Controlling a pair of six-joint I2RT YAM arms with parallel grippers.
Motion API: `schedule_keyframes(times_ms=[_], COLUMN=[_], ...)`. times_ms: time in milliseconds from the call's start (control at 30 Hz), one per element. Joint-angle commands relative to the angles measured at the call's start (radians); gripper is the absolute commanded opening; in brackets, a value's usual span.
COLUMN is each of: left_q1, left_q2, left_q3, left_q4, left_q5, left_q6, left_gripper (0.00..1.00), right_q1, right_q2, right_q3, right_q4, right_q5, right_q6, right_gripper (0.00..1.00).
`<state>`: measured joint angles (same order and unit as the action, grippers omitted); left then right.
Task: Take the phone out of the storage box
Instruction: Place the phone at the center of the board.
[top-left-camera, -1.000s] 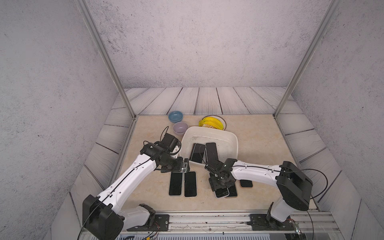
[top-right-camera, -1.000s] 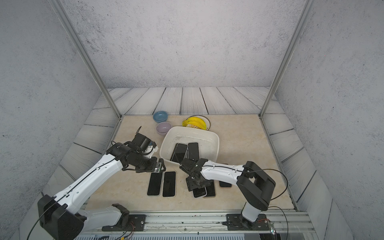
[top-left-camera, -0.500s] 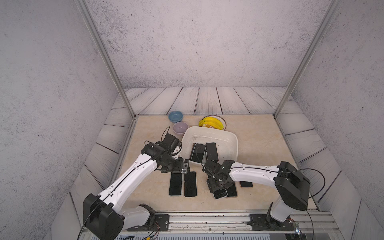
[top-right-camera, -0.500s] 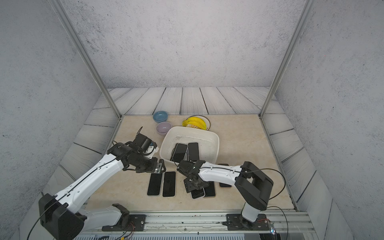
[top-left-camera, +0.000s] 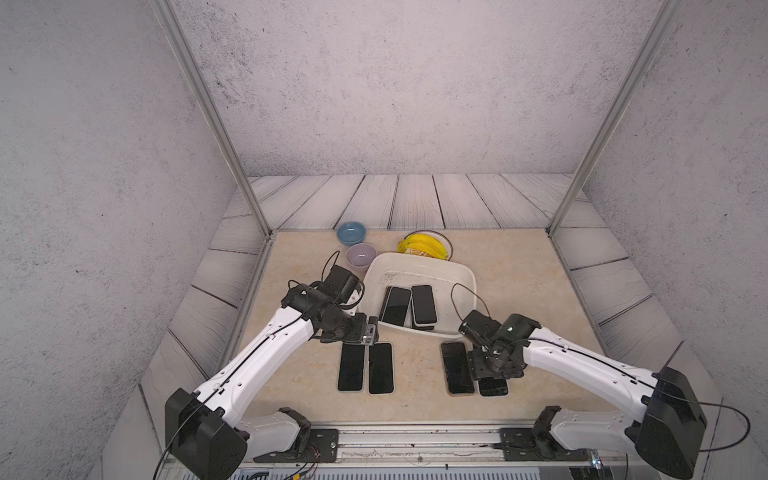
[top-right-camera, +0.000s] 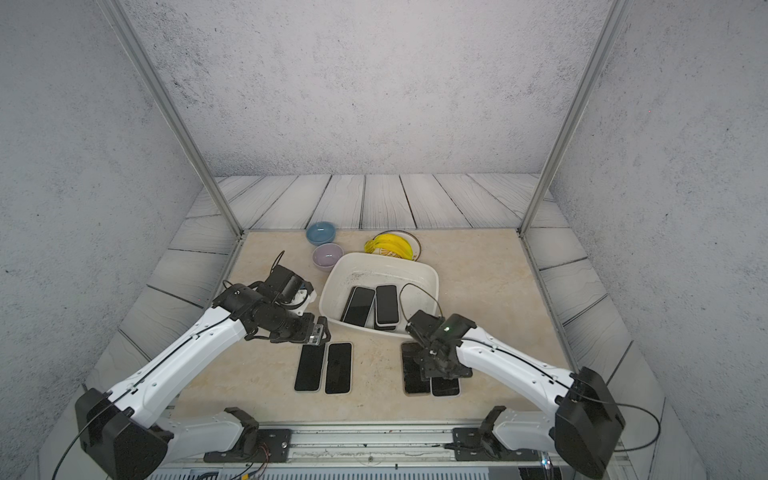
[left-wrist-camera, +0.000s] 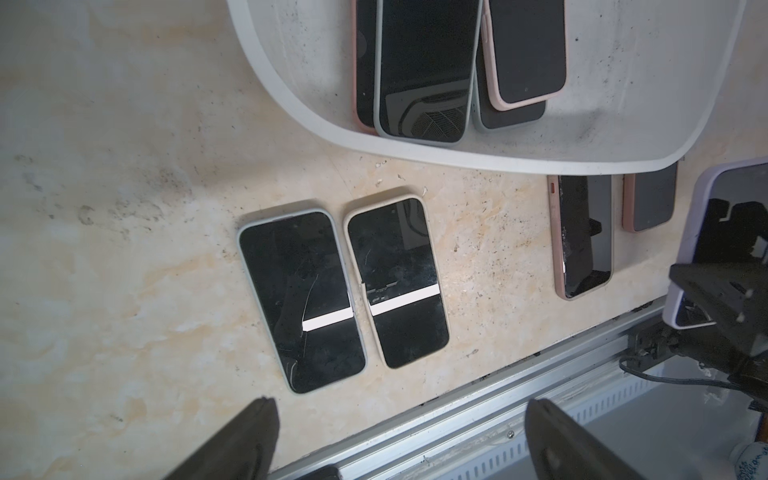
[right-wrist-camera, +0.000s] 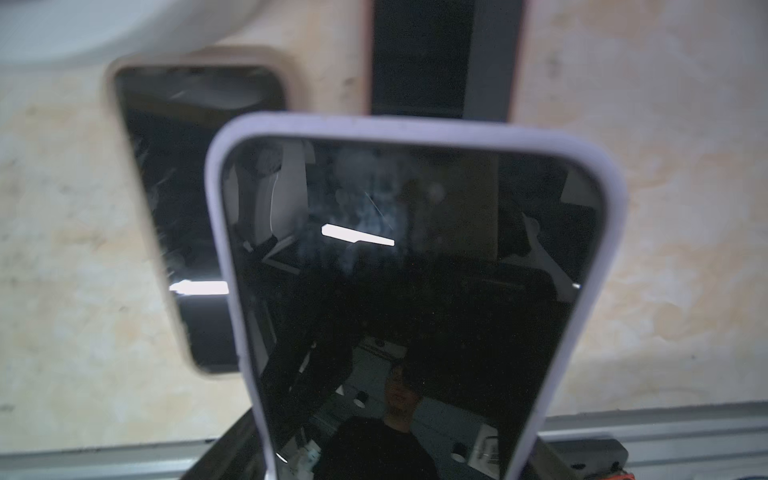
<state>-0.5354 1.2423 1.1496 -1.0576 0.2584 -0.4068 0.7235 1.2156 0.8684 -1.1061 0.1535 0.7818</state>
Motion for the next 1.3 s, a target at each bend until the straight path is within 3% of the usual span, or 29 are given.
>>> schedule_keyframes(times_ms=[0,200,400,767,1100,1267], left_q1=[-0.006,-0.006,-0.005,-0.005,-0.003,-0.003], left_q2=[-0.012,-0.028,-0.068,-0.070,-0.074,-0.061], left_q3=[0.028,0.041,0.033,0.059,0.062,0.065], left_q4=[-0.009,-0.019,-0.042,-0.059,-0.067,-0.063], left_q5=[-0.011,-0.032,-0.083,-0.120,-0.139,-0.127], left_q6=[0.011,0.012,0.020,0.044,0.045,0.039], left_gripper=[0.99,0.98,0.99,0.99,0.99,0.99], right_q1=[-0.135,-0.273,-0.447,-0.552,-0.619,-0.619], right_q2=[-0.013,0.168,0.242,0.433,0.493,0.490], right_q3=[0.042,0.178,0.181,0.264,0.276,0.267], right_q4=[0.000,0.056,0.144,0.124,0.111,0.156], right_q5=[0.070,0.111,0.009,-0.056,-0.045,-0.142], right_q6=[-0.109,-0.383,-0.503,-0.736,-0.784,-0.774], right_gripper=[0.80,0.84,0.84,0.86,0.86,0.87])
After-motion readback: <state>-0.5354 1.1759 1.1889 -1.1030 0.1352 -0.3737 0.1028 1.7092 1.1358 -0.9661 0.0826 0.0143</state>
